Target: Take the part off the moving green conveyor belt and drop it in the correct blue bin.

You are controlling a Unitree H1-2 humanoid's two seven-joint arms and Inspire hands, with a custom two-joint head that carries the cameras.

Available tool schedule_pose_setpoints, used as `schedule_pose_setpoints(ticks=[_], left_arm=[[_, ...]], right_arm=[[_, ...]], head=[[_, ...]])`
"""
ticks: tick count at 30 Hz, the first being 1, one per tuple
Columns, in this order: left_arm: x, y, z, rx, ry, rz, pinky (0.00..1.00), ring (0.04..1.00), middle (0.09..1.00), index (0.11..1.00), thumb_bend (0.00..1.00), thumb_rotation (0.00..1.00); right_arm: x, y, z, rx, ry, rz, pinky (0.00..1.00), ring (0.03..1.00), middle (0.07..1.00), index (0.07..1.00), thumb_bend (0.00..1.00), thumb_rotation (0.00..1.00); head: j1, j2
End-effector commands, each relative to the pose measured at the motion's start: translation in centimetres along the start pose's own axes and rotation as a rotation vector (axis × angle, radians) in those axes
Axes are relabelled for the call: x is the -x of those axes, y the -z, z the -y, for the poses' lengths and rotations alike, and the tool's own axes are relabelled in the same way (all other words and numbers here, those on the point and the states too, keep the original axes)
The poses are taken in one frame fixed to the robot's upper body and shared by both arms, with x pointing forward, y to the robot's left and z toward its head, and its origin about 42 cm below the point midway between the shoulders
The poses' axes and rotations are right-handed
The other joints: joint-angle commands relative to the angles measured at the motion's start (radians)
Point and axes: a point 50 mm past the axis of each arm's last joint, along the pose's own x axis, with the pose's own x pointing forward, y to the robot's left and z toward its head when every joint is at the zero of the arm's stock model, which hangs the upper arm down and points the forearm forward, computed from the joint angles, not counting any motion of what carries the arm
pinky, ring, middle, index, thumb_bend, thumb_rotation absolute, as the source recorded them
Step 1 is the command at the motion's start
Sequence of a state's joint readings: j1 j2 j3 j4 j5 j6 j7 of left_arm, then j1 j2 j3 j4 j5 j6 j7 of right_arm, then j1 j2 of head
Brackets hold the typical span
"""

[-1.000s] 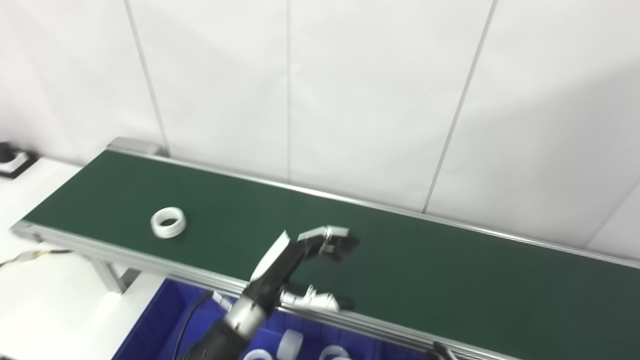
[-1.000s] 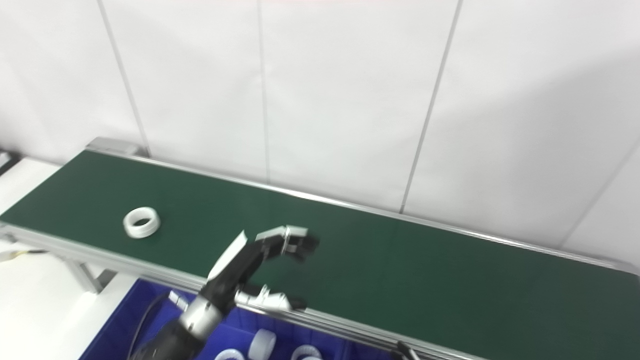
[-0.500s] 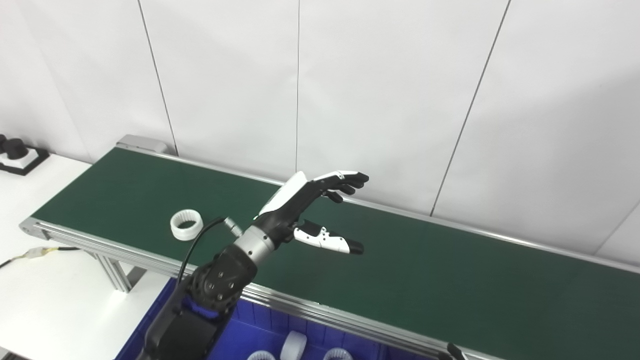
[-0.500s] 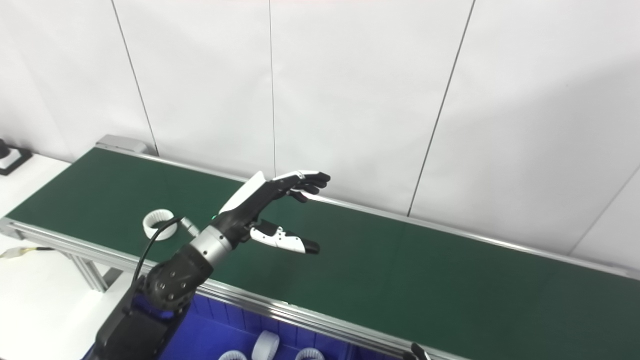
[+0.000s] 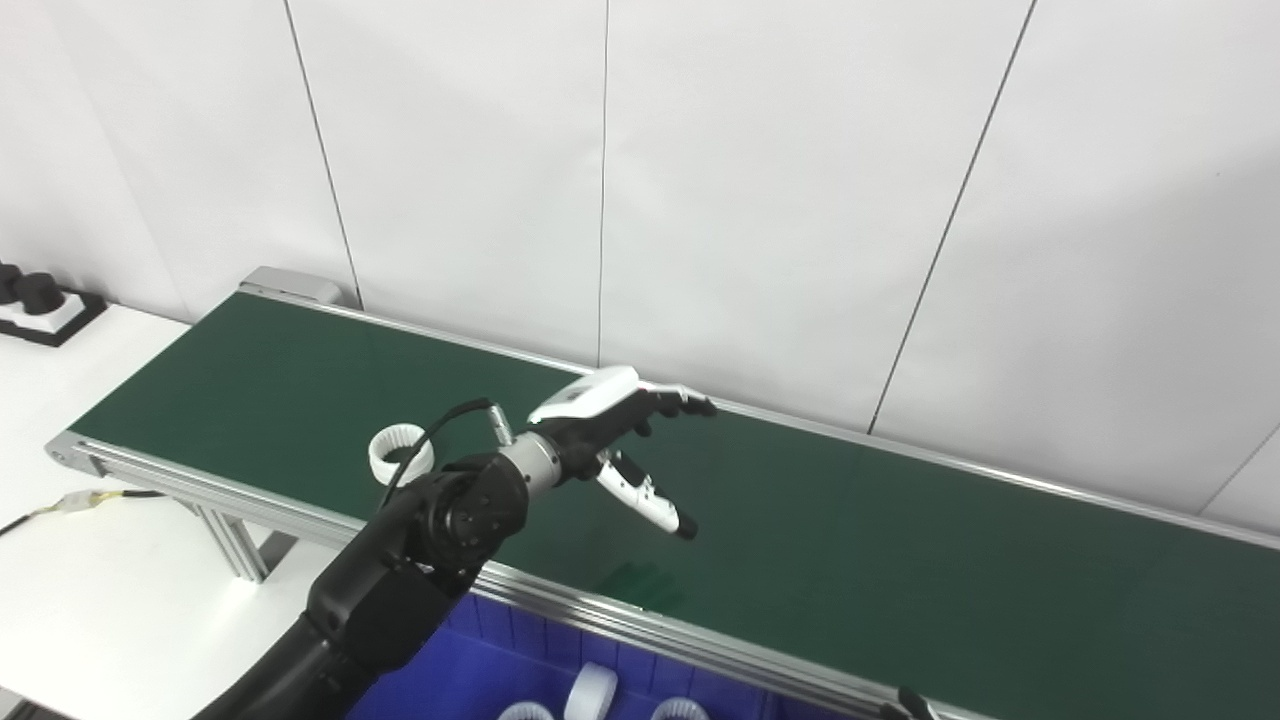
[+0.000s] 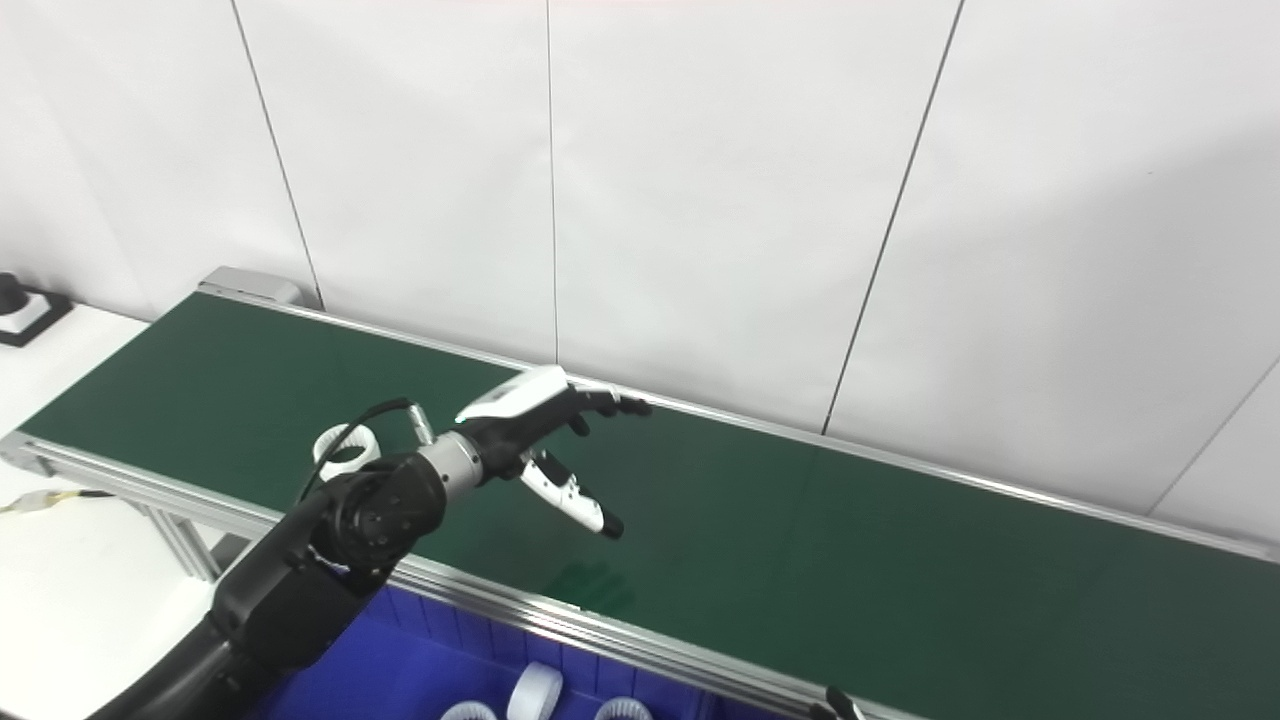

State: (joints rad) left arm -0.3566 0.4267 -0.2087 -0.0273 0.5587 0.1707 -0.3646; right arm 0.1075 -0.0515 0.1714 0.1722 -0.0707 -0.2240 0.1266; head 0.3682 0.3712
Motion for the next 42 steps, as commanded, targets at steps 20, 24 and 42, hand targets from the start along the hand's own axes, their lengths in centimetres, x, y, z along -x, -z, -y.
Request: schedule_pose_setpoints(ticks=[20, 24, 42], left_arm=[[-2.6, 3.3, -0.5, -0.215, 0.029, -0.104, 0.80, 0.885, 0.908, 0.871, 0.91, 0.16], [-2.7, 3.8, -0.2, -0.241, 0.040, -0.104, 0.79, 0.882, 0.902, 0.868, 0.91, 0.17], [-3.2, 4.0, -0.1, -0.308, 0.096, -0.129, 0.80, 0.866, 0.902, 0.858, 0.90, 0.14]], right_arm=[[-0.7, -1.2, -0.1, -0.006, -0.005, 0.102, 0.77, 0.841, 0.872, 0.918, 0.24, 0.57], [-0.7, -1.1, -0.2, -0.004, -0.003, 0.105, 0.78, 0.842, 0.871, 0.919, 0.24, 0.56], [-0.7, -1.3, -0.3, -0.002, 0.002, 0.102, 0.77, 0.840, 0.869, 0.918, 0.24, 0.58]], head=[[-0.010, 0.003], [-0.011, 0.004], [-0.019, 0.007]])
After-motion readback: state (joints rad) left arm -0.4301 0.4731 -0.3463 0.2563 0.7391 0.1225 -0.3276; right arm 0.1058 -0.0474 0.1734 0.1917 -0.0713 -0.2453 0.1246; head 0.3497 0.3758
